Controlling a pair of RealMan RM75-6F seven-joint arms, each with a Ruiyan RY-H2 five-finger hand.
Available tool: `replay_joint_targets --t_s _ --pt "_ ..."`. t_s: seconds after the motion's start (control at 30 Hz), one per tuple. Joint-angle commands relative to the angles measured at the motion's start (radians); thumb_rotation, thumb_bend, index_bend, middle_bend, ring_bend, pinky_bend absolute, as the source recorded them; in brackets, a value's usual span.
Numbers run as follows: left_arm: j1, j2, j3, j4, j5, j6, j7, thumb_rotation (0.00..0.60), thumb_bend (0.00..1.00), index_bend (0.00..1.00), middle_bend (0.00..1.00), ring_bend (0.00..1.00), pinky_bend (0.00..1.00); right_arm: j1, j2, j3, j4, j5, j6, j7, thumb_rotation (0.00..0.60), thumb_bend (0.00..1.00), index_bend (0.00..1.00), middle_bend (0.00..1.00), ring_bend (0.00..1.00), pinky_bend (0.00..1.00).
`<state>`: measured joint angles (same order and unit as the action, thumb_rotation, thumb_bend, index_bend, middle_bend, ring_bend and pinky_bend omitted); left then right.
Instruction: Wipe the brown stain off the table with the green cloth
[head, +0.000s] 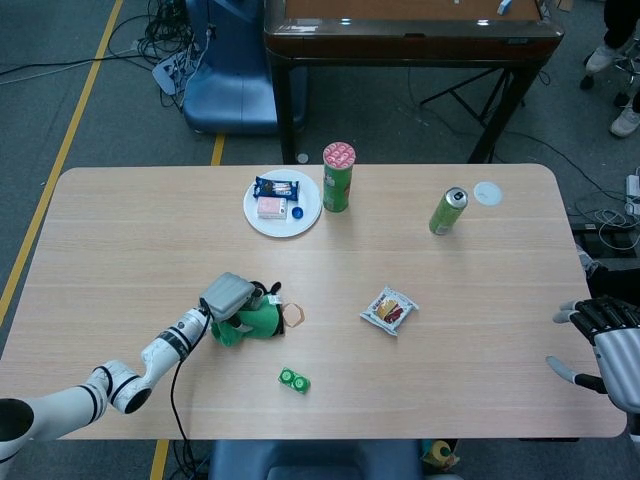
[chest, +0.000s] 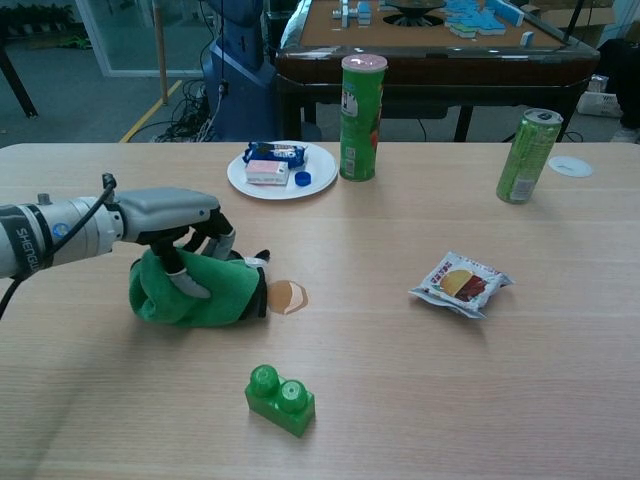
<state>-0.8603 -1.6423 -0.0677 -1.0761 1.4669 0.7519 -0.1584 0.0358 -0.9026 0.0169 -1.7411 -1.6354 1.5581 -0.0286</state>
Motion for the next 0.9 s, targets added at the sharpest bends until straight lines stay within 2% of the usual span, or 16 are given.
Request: replay_joint_targets --t_s 0.03,0.4,0.7,0.9 --pt "-0.014 -0.016 -0.001 -0.003 0.009 0.0 -0.003 0.6 0.14 0.58 0.64 0.65 0.88 -0.001 0.001 0.0 -0.001 -0.001 0.002 0.0 0.6 0.21 0.39 0.35 0.26 0.21" --pt "-0.084 -0.085 -0.028 -0.008 0.024 -0.011 -0.001 0.6 0.14 0.57 0.63 0.64 0.87 -0.01 0.002 0.0 0.002 0.002 0.011 0.003 0.6 0.21 0.39 0.35 0.26 0.21" --pt "-0.125 -0.172 -0.043 0.086 -0.023 -0.062 0.088 0.6 0.14 0.56 0.62 0.64 0.84 -0.016 0.006 0.0 0.003 0.009 0.013 0.007 0.6 0.21 0.39 0.35 0.26 0.21" --pt "-0.122 -0.186 -0.042 0.147 -0.039 -0.05 0.154 0.6 0.14 0.56 0.62 0.64 0.84 -0.018 0.008 0.001 0.004 0.01 0.015 0.009 0.6 0.21 0.39 0.35 0.26 0.21"
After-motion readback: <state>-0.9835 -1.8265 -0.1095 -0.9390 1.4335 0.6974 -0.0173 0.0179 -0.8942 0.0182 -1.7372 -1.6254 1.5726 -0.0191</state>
